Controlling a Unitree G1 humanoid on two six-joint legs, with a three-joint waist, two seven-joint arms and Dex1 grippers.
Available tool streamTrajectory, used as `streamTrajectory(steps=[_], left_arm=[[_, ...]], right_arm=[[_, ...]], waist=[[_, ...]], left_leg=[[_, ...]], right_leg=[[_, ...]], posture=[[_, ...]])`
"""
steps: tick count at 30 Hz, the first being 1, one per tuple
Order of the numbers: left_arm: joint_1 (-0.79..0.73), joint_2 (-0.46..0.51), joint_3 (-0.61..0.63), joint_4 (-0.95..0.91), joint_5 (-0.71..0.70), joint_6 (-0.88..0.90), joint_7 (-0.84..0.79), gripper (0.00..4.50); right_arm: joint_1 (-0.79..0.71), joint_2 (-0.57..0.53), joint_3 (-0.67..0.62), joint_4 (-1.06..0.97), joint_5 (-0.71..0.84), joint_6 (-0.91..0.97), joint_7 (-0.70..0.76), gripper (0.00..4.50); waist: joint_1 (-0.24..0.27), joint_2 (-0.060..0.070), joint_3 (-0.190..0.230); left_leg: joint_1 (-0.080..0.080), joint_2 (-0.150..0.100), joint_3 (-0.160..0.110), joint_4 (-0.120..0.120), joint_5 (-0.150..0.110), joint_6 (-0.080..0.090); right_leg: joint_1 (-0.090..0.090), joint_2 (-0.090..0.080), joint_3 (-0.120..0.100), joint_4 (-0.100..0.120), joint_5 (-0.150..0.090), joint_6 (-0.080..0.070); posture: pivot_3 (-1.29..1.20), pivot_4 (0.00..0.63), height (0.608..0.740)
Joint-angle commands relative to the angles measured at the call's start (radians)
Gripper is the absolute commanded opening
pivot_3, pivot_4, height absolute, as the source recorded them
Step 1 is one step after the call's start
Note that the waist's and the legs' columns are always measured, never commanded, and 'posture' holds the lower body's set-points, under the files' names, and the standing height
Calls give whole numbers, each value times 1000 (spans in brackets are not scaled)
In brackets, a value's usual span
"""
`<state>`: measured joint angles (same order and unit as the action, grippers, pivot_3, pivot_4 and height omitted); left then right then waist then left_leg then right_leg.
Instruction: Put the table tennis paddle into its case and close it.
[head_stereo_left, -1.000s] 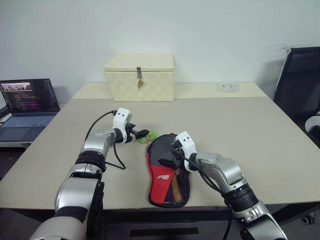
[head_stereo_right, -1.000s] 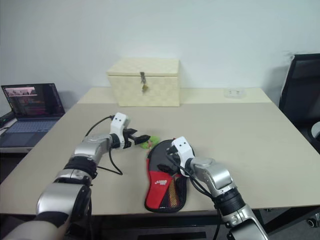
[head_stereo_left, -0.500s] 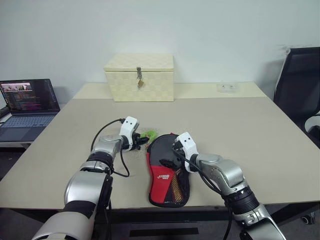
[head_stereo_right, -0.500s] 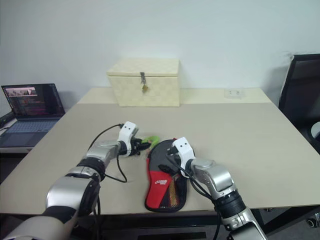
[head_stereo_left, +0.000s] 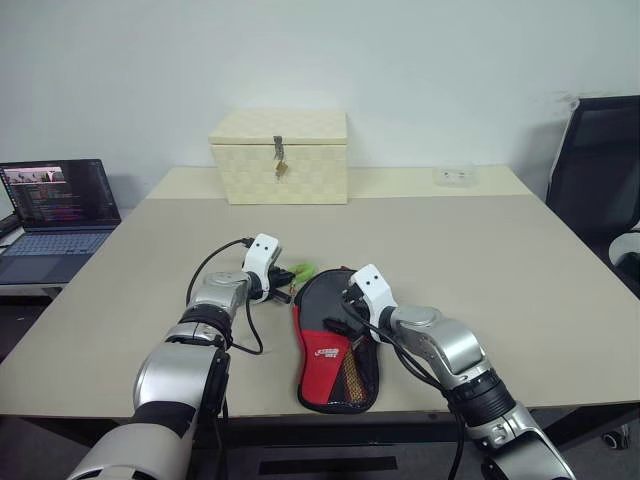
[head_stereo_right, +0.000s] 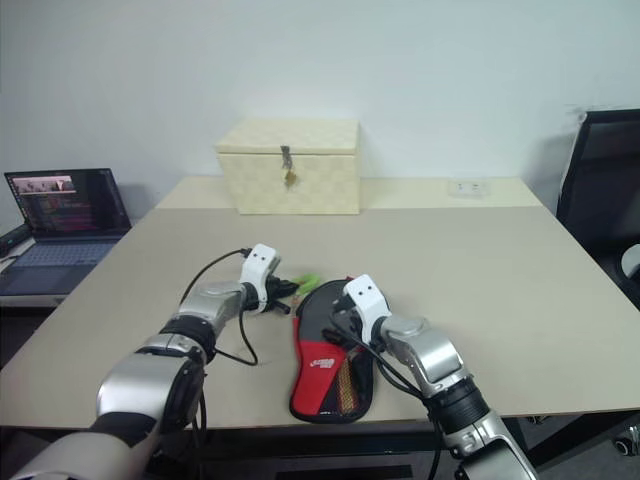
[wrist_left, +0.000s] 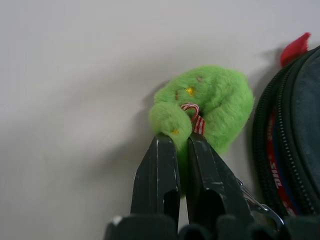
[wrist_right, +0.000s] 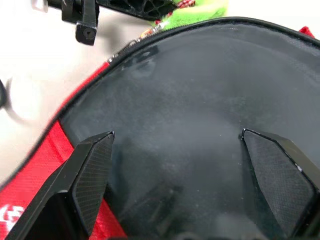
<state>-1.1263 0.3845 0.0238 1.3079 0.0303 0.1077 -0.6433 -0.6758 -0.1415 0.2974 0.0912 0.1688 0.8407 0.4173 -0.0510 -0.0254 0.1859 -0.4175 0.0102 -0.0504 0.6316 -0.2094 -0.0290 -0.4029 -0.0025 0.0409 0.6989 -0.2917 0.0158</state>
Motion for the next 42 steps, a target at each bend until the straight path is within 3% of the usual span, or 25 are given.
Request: streamTrajectory(steps=[1,14,29,42], left_arm=[[-55,-12,-29,10,61,-70,76,19],[-282,-122,-161,58,284,-206,267,19],[-361,-336,-535,69,669,-537,328,19],[-302,-429,-525,65,633,-676,251,19]], right_arm=[[36,-14,24,18,-18,40,13,4500],[160,-46,91,-151,-31,148,33,4500],[247,-33,123,-215,-41,180,11,4500],[236,-17,114,-187,-56,161,17,4500]], waist=[[1,0,0],[11,-4,-3],[19,-4,-3],[20,-4,-5]], left_leg=[[0,0,0,0,0,0],[0,-3,1,0,0,-1],[-1,-4,0,-1,0,-1],[0,-6,0,-1,0,-1]], right_leg=[[0,0,0,0,0,0],[0,0,0,-1,0,1],[0,1,0,-1,-1,3],[1,0,0,-2,-3,6]], posture=[[0,150,740],[0,150,740],[0,150,740],[0,150,740]])
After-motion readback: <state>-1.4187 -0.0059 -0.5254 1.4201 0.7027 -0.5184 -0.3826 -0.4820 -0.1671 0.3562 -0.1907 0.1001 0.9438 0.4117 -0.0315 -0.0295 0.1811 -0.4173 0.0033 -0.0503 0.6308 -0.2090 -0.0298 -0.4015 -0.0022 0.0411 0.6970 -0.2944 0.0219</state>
